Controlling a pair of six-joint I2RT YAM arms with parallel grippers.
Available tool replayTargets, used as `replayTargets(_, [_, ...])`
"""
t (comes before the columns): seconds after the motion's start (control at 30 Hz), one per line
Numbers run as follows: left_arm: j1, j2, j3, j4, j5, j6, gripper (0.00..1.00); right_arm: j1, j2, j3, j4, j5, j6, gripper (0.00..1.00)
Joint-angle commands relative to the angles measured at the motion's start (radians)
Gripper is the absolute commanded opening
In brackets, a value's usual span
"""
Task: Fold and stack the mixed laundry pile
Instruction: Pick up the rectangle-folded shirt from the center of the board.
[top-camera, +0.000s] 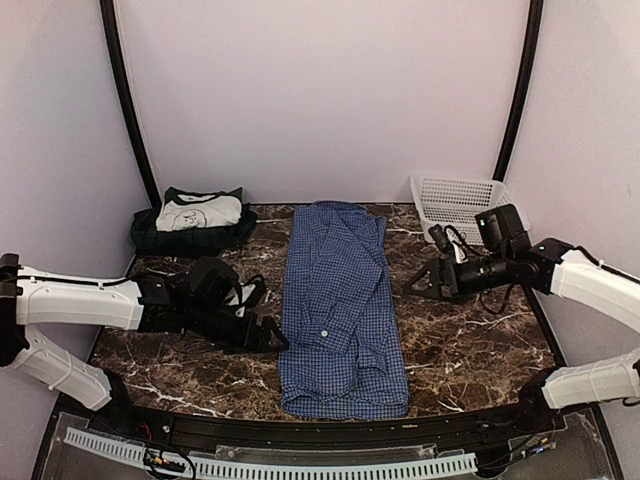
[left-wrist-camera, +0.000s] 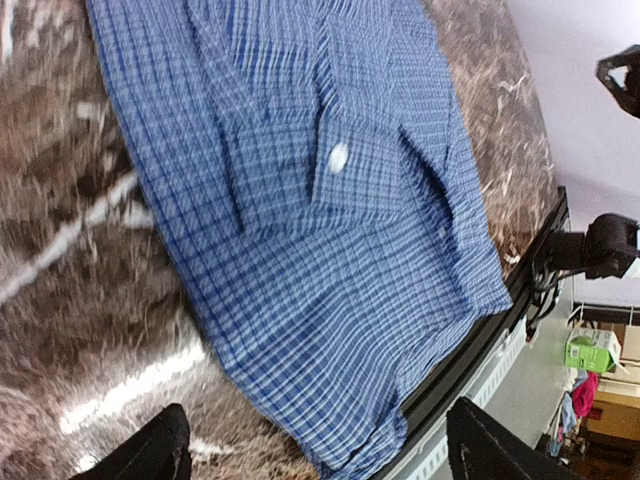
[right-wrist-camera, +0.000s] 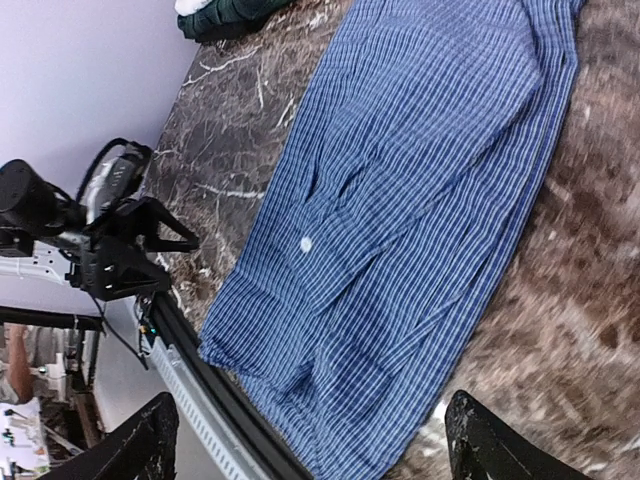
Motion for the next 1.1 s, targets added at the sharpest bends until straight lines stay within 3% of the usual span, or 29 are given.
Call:
replayTargets(0.0, [-0.021,-0.049,-0.142,0.159,0.157,-0.156,0.84,0.074,-0.107,-0.118,-0.029,-0.056,0.149,0.89])
replayTargets(0.23, [-0.081,0.057,-0.129,0.168,0.149,-0.179,0.75,0.17,-0.081,-0.296,0.064,-0.113,0.245,0.81])
replayTargets(0.43, [-0.153,0.208,-0.065,0.106,0.141,-0.155,0.48,0.239,-0.017,-0.374,0.172,-0.125,0.308,0.74])
replayTargets(0.57, [-0.226,0.243,-0.057,0.028,0.1,-0.145,0.37,0.284,-0.014,-0.419,0.235,-0.133,0.363,0.66])
replayTargets(0.67, [-0.257,0.241,-0.09,-0.005,0.082,-0.16,0.36,0.32,-0.007,-0.447,0.27,-0.135,0.395,0.6])
replayTargets(0.83, [-0.258,0.15,-0.188,0.099,0.104,-0.223,0.43,0.351,0.0,-0.473,0.288,-0.126,0.407,0.54])
replayTargets(1.07, [-0.254,0.082,-0.197,0.136,0.055,-0.245,0.49,0.361,0.064,-0.505,0.368,-0.113,0.436,0.57])
